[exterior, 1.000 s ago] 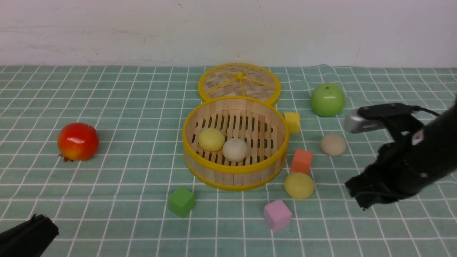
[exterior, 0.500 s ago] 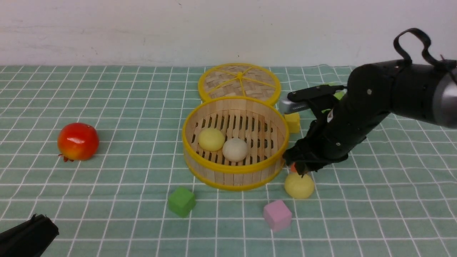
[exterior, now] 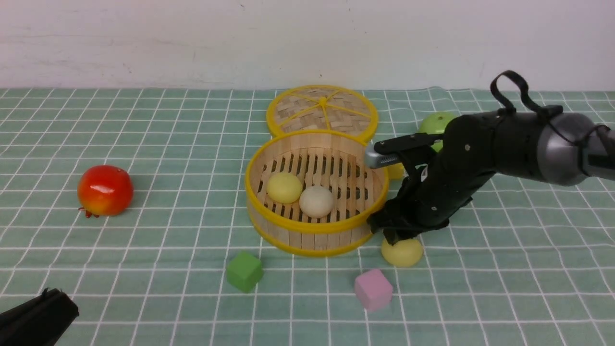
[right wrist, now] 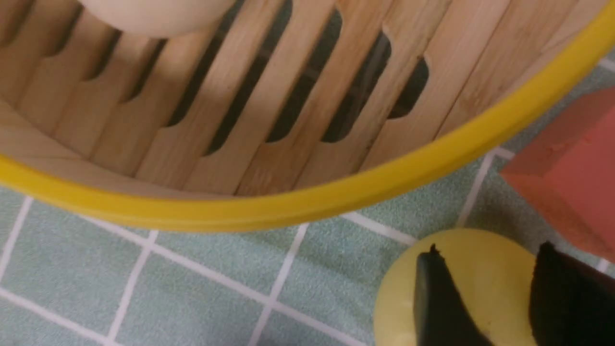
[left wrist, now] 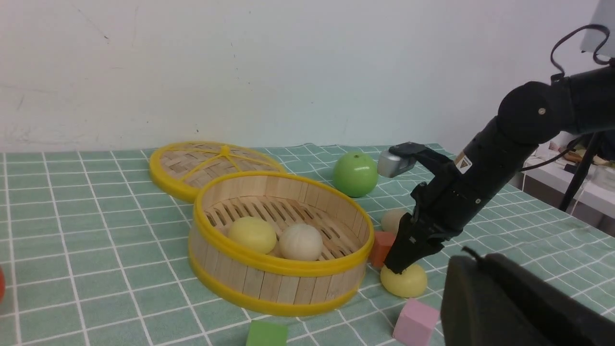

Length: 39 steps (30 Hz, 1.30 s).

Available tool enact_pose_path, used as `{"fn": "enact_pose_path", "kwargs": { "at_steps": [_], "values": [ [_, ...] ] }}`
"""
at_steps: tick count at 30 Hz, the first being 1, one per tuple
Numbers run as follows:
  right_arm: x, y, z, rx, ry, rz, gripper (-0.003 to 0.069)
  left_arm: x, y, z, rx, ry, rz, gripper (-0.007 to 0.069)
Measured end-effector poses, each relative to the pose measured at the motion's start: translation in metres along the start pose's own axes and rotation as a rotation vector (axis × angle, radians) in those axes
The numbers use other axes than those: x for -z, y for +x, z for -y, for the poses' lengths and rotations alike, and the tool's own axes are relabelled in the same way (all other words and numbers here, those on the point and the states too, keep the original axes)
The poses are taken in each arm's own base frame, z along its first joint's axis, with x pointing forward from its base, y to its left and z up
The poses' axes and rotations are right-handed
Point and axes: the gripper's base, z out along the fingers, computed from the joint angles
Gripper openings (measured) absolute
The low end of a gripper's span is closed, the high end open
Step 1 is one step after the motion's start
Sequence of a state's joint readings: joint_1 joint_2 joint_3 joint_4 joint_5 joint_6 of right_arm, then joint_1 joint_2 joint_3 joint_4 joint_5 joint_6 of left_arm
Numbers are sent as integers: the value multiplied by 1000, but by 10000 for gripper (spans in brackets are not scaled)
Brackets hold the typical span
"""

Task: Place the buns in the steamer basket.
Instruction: Use the right arm to grab a steamed stuffed bun, then use the right arm to put the steamed stuffed bun into the steamer

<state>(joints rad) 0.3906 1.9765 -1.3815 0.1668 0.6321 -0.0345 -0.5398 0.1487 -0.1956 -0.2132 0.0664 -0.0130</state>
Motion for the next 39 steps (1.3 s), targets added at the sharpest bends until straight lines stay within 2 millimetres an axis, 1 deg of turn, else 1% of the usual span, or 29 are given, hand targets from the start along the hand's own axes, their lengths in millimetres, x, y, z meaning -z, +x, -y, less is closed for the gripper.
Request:
{"fn": "enact_pose_path", "kwargs": {
  "at_steps": [2, 3, 6, 7, 8, 9, 10, 12, 14, 15, 16, 17, 19, 20, 22, 24, 26, 28, 29, 31, 32, 33, 35, 37, 38, 39],
  "values": [
    [-2, 1, 0, 0, 0, -5, 222, 0, 0, 0, 0, 0, 0, 17],
    [-2, 1, 0, 0, 0, -6, 213, 0, 0, 0, 0, 0, 0, 17],
    [-2, 2, 0, 17, -1, -20, 112, 0, 0, 0, 0, 0, 0, 20],
    [-2, 2, 0, 23, -3, -27, 88, 0, 0, 0, 0, 0, 0, 20],
    [-1, 3, 0, 31, -3, -34, 48, 0, 0, 0, 0, 0, 0, 21],
    [-1, 3, 0, 32, -4, -39, 28, 0, 0, 0, 0, 0, 0, 21],
    [4, 3, -1, 38, -7, -43, 6, 0, 0, 0, 0, 0, 0, 21],
    [12, 3, -2, 42, -11, -40, 1, 0, 0, 0, 0, 0, 0, 21],
    [28, 1, -4, 48, -17, -19, 1, 0, 0, 0, 0, 0, 0, 21],
    [42, -2, -7, 48, -25, 12, 1, 0, 0, 0, 0, 0, 0, 21],
    [44, -3, -7, 47, -27, 19, 1, 0, 0, 0, 0, 0, 0, 21],
    [59, -9, -10, 46, -39, 68, 1, 0, 0, 0, 0, 0, 0, 21],
    [77, -24, -14, 61, -56, 174, 1, 0, 0, 0, 0, 0, 0, 21],
    [83, -34, -16, 62, -69, 248, 1, 0, 0, 0, 0, 0, 0, 21],
    [86, -50, -18, 62, -87, 367, 1, 0, 0, 0, 0, 0, 0, 21],
    [75, -63, -20, 56, -100, 449, 3, 0, 0, 0, 0, 0, 0, 22],
    [56, -78, -21, 52, -102, 528, 4, 0, 0, 0, 0, 0, 0, 25],
    [31, -85, -21, 51, -104, 533, 6, 0, 0, 0, 0, 0, 0, 25],
    [24, -89, -22, 61, -102, 545, 7, 0, 0, 0, 0, 0, 0, 25],
    [-3, -94, -24, 59, -113, 528, 14, 0, 0, 0, 0, 0, 0, 25],
    [-6, -93, -24, 56, -113, 522, 15, 0, 0, 0, 0, 0, 0, 25],
    [-19, -97, -25, 66, -114, 519, 27, 0, 0, 0, 0, 0, 0, 25],
    [-32, -99, -26, 74, -108, 523, 62, 0, 0, 0, 0, 0, 0, 26],
    [-37, -99, -25, 71, -107, 522, 113, 0, 0, 0, 0, 0, 0, 29],
    [-38, -99, -25, 73, -106, 521, 157, 0, 0, 0, 0, 0, 0, 29],
    [-38, -99, -25, 73, -105, 524, 229, 0, 0, 0, 0, 0, 0, 31]
  ]
}}
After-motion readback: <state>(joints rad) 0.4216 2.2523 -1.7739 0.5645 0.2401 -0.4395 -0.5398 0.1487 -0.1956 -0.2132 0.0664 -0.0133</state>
